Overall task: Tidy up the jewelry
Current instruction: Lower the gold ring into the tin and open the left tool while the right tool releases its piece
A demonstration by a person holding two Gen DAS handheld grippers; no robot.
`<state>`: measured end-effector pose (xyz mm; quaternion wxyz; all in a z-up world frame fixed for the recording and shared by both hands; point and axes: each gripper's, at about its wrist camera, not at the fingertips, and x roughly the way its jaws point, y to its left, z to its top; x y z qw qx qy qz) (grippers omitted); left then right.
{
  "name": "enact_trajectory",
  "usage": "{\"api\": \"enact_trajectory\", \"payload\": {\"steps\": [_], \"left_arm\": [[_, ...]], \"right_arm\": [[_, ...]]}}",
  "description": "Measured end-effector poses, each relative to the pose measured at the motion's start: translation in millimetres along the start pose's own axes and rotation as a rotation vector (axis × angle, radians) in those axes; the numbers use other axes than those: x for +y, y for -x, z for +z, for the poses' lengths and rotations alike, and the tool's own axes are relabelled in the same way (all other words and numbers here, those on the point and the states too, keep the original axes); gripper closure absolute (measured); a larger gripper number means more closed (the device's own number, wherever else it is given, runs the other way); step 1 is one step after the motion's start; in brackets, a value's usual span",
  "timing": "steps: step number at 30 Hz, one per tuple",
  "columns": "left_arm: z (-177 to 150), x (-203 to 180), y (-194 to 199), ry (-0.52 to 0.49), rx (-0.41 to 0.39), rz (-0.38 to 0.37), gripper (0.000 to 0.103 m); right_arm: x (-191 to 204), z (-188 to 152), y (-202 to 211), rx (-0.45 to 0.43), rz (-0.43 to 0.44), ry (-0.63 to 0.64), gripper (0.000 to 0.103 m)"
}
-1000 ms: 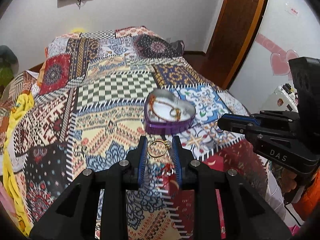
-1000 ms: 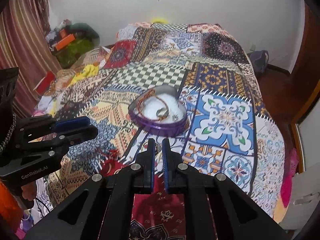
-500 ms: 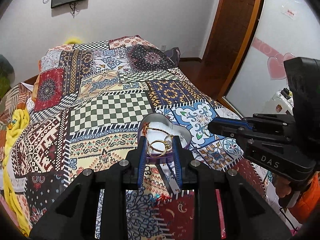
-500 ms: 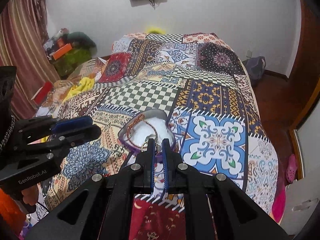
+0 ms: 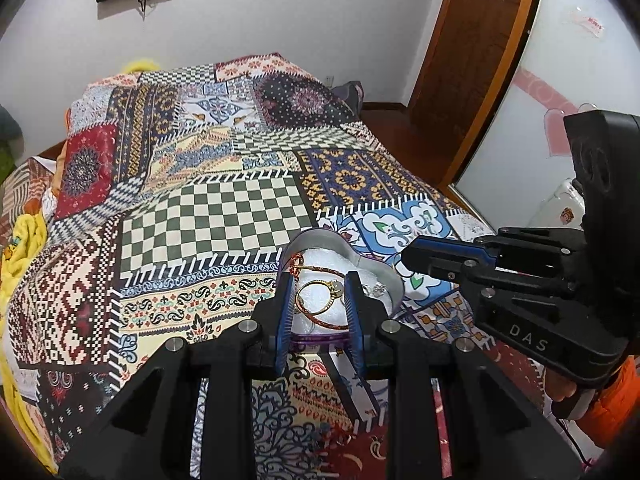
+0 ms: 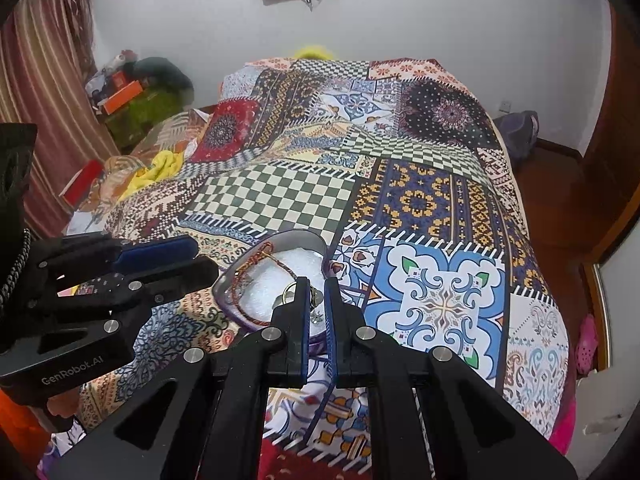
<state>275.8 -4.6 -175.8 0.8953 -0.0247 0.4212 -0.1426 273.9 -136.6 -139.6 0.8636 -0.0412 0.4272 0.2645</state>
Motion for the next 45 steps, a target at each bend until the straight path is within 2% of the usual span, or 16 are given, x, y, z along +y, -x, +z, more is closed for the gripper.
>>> {"api": "enact_trajectory", "payload": {"steps": [7, 18, 34, 45], "left_arm": [[-0.1, 1.2, -25.3, 0.012, 0.053, -0.027, 0.079], [1.4, 3.4, -34.7, 0.017, 0.081, -0.036, 0.079], [2.4, -0.2, -23.9, 0.005, 0.053, -0.019, 0.079], [4.1, -0.4, 6.9, 0.005, 0.007, -0.012, 0.079]], "right_arm": [[-2.1, 2.5, -15.7, 0.037, 0.015, 0.014, 0.097], [0.7, 0.5, -29.0, 0.072, 0.01, 0.05, 0.097], [6.5, -3.3, -24.8, 0.081, 0.016, 0.07, 0.096], [13.3, -1.1, -7.6, 0.062, -0.006, 0.077, 0.094]]}}
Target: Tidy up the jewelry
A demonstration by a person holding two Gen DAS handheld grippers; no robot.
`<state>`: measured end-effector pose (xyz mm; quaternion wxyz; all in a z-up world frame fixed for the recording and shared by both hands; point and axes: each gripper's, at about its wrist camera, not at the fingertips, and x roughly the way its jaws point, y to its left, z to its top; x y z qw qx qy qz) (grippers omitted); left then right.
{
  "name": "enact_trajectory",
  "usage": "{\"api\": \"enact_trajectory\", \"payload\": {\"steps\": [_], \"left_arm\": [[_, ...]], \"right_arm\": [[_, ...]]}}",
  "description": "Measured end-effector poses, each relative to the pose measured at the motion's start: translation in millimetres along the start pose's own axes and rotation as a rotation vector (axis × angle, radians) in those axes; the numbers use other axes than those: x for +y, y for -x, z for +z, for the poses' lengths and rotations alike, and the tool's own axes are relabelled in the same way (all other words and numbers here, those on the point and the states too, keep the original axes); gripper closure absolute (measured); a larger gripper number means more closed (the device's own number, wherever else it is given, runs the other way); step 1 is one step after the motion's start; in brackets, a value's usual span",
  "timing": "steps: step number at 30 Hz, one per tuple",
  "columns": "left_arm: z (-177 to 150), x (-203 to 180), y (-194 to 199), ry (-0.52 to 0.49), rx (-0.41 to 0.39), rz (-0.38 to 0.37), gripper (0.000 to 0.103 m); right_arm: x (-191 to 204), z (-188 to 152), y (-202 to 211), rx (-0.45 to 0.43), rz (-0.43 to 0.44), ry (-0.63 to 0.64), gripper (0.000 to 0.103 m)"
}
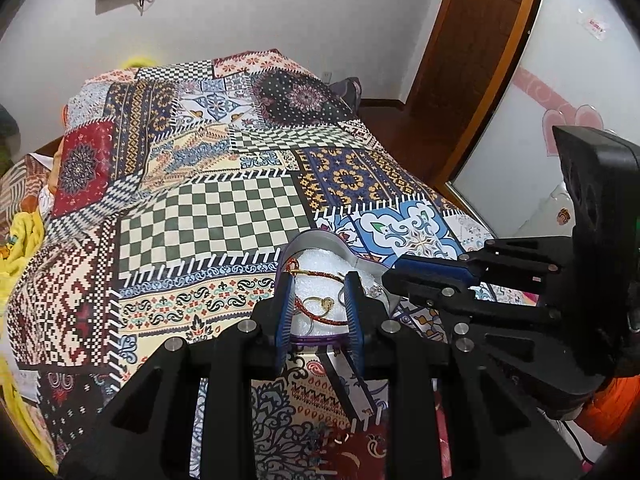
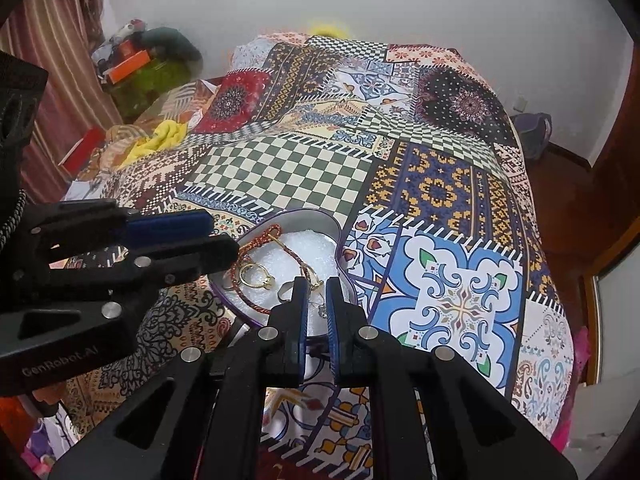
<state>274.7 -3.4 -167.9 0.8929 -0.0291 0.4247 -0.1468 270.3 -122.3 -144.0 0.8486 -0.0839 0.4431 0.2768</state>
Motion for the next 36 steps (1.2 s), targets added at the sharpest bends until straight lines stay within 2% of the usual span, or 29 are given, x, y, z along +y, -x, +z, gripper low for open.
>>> {"api": "enact_trajectory", "payload": {"steps": [3, 7, 14, 18, 23, 30, 36], "left_arm": [[-1.0, -0.3, 9.9, -0.003, -0.01, 0.006, 0.079], [-4.2, -0.1, 22.9, -0.001, -0.022, 0.017, 0.078], [-18.1, 3.8, 52.2, 0.006, -0.042, 0.044, 0.077], [-26.3, 10.0, 67.1, 0.018, -0.052, 0.063, 0.072], [-39.3, 18.3, 78.3, 0.035, -0.047, 0.079, 0.072], [-61.0, 28.3, 71.7, 0.066, -0.002, 0.075, 0.072], [-79.0, 23.2, 43.3, 0.052, 0.089, 0.068, 0.072]], "right_arm": [[3.8, 0.5, 7.0, -0.008, -0.006, 0.004, 0.09], [10.0, 0.3, 20.7, -0.038, -0.018, 0.009, 0.073], [21.5, -0.5, 42.2, -0.074, -0.033, 0.017, 0.072], [28.8, -3.8, 48.8, -0.081, -0.035, 0.018, 0.072], [38.9, -12.1, 54.8, -0.081, -0.036, 0.023, 0.072], [50.4, -21.9, 49.4, -0.052, -0.03, 0.029, 0.072], [54.7, -33.2, 39.3, -0.014, -0.012, 0.016, 0.072]]}}
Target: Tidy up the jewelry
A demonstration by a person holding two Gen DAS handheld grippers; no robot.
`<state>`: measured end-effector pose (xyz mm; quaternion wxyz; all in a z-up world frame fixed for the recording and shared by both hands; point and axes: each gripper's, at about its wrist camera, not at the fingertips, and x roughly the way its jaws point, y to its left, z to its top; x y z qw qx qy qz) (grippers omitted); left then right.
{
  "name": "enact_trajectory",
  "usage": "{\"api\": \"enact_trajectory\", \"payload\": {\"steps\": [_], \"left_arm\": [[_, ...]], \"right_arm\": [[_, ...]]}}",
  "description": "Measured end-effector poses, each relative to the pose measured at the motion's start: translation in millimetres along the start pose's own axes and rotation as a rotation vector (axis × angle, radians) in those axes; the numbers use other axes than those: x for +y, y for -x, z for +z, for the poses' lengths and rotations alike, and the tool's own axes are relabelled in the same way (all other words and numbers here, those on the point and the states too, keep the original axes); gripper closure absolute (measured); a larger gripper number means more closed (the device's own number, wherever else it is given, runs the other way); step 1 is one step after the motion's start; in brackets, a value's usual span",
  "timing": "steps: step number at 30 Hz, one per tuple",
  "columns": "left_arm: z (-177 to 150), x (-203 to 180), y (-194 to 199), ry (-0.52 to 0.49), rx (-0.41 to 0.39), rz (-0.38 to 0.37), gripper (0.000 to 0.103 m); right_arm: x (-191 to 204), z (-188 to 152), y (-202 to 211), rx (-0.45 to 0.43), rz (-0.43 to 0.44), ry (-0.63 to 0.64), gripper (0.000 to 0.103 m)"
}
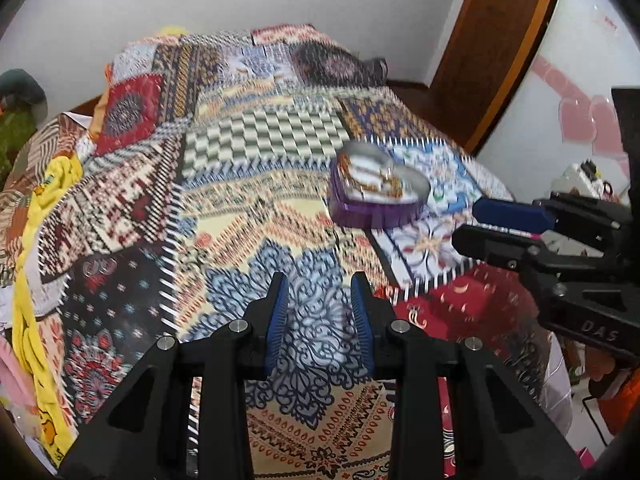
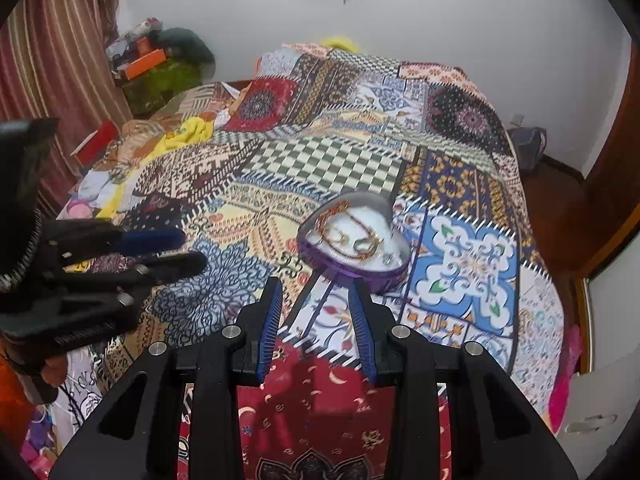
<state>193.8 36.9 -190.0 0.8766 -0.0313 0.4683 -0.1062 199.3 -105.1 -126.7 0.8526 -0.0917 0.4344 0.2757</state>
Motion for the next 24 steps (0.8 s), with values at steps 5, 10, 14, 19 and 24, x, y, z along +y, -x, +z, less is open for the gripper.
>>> {"api": "enact_trajectory", "payload": {"steps": [5, 10, 14, 19, 24], "left_arm": [[-7.4, -5.8, -18.9, -0.007, 0.04, -0.02, 0.072], [-10.4, -7.5, -35.3, -0.001, 0.059, 0.002, 0.072], [-10.3, -3.6, -36.3, 0.031, 0.053, -0.027, 0.072], [-10.3, -7.2, -33.1, 0.015, 0.049, -0.044, 0.072], [-14.0, -14.2, -41.4, -0.007, 0.06, -0.01, 0.072]], "right_arm": [[-2.2, -10.6, -10.1, 0.04, 0.011, -0.022, 0.072], [-7.7, -19.2, -20.6, 0.078, 0.017, -0.043, 0.072], [-11.4, -24.9, -25.3, 0.097, 0.023, -0.055, 0.072], [-13.6, -28.1, -29.2, 0.11, 0.031, -0.06, 0.072], [-13.1, -27.9, -32.4, 0.115, 0.039, -0.062, 0.072]]}}
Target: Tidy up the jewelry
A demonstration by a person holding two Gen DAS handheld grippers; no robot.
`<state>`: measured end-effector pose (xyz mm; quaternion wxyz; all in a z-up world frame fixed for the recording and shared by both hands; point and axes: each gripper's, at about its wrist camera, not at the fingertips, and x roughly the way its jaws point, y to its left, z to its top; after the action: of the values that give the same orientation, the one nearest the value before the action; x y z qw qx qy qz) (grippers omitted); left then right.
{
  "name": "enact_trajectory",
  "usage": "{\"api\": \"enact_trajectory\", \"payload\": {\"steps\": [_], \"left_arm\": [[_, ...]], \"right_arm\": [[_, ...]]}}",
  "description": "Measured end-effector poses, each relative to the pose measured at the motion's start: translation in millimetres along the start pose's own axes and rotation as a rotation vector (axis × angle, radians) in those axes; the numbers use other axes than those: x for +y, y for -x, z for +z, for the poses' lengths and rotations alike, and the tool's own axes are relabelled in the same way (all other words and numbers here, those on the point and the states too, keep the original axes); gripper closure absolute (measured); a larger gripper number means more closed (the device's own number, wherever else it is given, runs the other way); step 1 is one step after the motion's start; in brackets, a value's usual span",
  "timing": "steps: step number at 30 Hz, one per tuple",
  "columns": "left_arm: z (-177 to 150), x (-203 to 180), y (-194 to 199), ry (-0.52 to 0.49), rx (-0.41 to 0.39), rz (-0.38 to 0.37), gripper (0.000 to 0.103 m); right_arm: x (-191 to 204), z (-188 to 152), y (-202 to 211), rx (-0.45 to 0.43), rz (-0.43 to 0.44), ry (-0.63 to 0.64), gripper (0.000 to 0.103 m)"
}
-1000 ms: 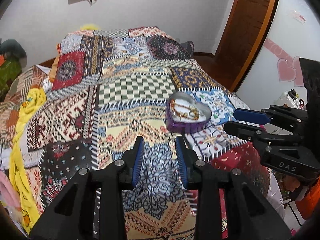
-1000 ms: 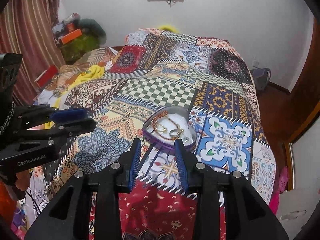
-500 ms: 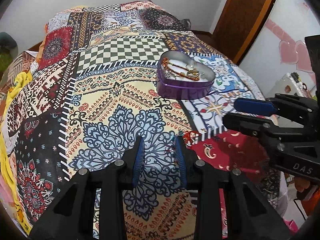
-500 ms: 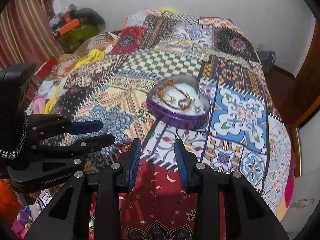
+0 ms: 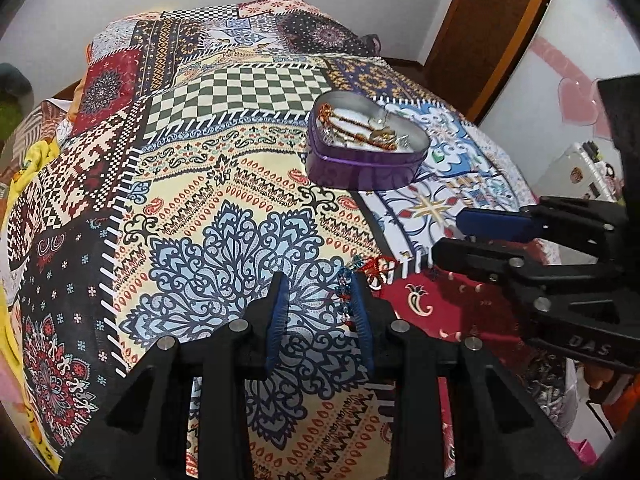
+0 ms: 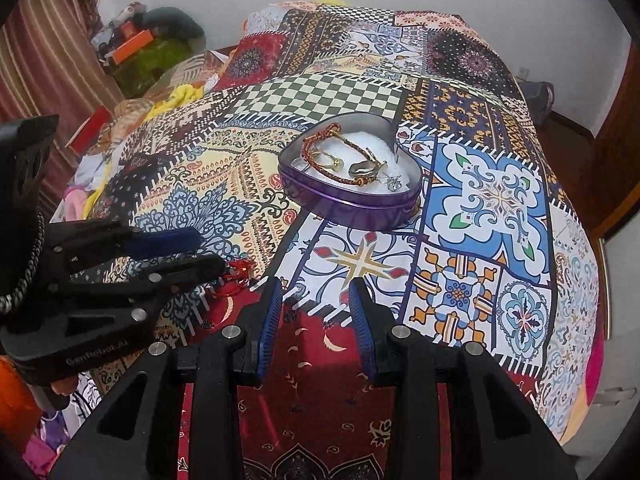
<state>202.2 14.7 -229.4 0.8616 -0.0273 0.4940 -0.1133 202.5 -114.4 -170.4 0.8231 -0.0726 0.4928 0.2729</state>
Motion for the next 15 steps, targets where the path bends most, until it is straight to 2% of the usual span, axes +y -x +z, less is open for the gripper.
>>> {"api": "enact_trajectory", "payload": {"steps": [2, 5, 6, 15], "left_arm": [[-0.7, -1.9, -0.8, 0.0, -0.012, 0.013, 0.074], [-0.2, -2.0, -0.9, 0.01, -0.018, 0.001, 0.094], [-0.2, -0.8, -1.0, 0.015, -0.018, -0.003, 0.096], [-1.9, 18.8, 19.1, 0.089, -0.061, -0.04, 0.097]], "right_arm": [[0.8, -0.2, -0.5, 0.002, 0.004, 0.001, 0.072], [3.0, -1.5, -1.4, 0.007, 0.008, 0.008, 0.072], [3.8, -1.9, -1.5, 0.008, 0.008, 0.01, 0.072], [18.6, -3.9, -7.1, 0.03, 0.017, 0.056, 0.072]]}}
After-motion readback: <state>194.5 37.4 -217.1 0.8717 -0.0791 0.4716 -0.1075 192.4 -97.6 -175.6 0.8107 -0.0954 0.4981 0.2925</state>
